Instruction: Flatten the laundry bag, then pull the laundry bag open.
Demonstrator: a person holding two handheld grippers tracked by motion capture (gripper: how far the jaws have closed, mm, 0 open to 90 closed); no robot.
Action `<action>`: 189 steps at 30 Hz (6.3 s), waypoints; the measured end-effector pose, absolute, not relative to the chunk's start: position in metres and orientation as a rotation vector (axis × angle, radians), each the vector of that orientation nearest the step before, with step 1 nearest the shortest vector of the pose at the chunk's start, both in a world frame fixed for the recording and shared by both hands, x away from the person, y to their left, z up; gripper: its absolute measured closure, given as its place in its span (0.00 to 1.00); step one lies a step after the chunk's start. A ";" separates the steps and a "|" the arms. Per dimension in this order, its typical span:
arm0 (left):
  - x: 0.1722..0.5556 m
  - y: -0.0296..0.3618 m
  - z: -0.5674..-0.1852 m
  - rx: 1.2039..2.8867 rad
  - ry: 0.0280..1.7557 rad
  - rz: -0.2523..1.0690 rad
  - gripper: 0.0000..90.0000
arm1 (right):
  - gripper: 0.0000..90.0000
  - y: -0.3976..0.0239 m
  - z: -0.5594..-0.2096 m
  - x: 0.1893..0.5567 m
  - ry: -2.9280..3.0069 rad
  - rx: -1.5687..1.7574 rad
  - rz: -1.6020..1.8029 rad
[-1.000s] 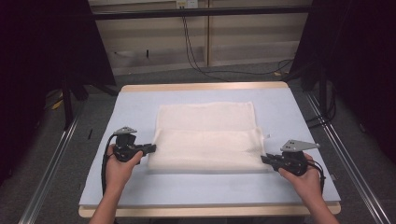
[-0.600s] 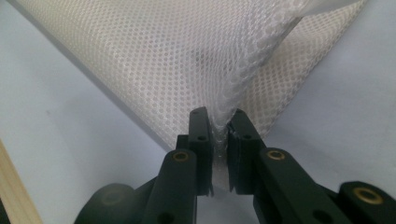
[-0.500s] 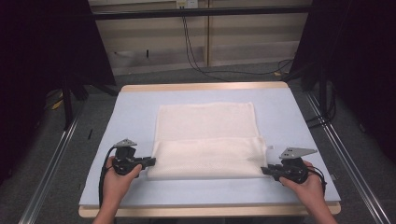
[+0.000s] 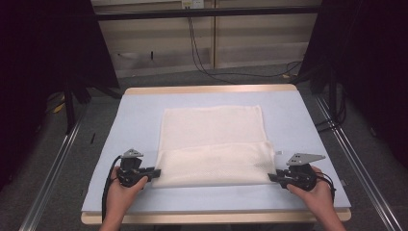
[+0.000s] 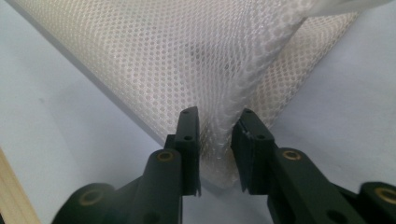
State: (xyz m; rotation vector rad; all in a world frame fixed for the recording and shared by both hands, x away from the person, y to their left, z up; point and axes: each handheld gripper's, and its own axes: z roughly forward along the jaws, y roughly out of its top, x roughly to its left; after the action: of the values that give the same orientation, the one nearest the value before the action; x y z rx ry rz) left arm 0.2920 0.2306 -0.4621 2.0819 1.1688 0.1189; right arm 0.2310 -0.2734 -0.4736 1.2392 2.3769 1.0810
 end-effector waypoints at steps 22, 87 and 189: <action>0.280 0.227 -0.462 2.175 1.208 -0.027 0.67 | 0.85 -0.270 -0.474 0.235 2.488 1.180 1.076; 0.383 0.209 -0.432 2.035 1.250 0.097 0.91 | 0.91 -0.292 -0.452 0.320 2.183 1.417 1.250; 0.331 0.223 -0.463 2.094 1.334 -0.003 0.97 | 0.98 -0.282 -0.480 0.253 2.362 1.290 1.088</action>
State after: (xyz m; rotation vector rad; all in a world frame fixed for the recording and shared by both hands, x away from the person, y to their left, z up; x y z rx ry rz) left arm 0.3305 0.2234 -0.4630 2.0937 1.3340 -0.0029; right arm 0.2526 -0.2822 -0.4797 1.2900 2.3625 1.0875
